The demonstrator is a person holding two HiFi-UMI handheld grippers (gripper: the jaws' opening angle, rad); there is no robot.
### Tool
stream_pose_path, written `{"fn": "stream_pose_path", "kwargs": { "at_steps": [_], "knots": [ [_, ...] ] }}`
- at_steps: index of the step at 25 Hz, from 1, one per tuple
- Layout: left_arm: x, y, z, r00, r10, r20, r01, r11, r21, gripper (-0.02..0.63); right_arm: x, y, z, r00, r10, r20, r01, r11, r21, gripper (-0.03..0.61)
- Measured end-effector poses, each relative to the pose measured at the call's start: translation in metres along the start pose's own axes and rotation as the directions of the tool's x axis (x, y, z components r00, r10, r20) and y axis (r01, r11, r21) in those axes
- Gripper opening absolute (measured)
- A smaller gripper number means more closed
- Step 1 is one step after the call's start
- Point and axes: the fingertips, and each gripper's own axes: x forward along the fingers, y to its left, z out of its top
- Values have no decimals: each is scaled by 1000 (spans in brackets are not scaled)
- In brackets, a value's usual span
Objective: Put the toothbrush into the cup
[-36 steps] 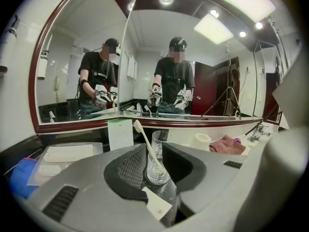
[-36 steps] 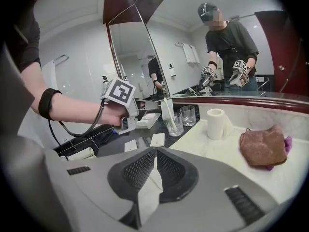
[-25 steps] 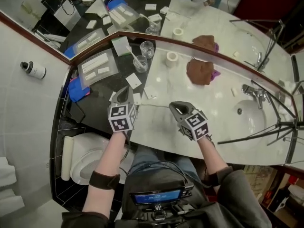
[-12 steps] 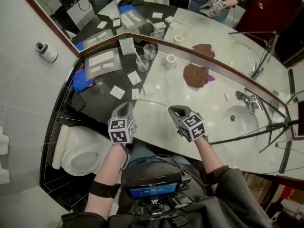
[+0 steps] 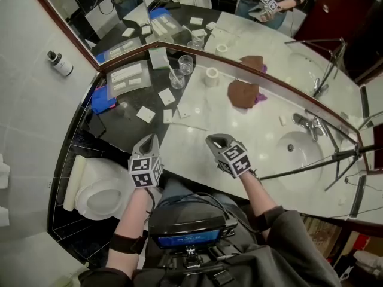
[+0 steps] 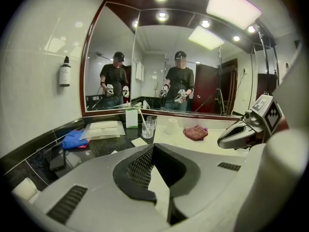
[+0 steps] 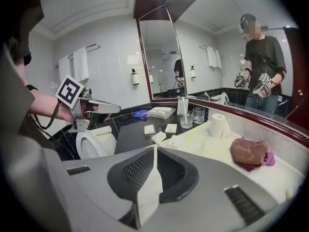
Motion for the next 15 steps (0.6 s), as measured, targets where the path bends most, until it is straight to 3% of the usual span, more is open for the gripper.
{"fn": "stream_pose_path", "kwargs": {
  "at_steps": [2, 7, 15],
  "knots": [
    [0, -1, 0, 1000, -5, -2, 5, 1000, 4, 3, 6, 4, 4, 1000, 7, -29, -9, 998, -54, 51],
    [2, -1, -2, 1000, -14, -6, 14, 1000, -2, 3, 34, 5, -2, 988, 28, -152, -63, 971, -230, 54],
    [8, 15, -10, 1000, -4, -23, 4, 1000, 2, 3, 96, -5, -8, 948, 34, -315, -161, 908, -388, 138]
  ]
}}
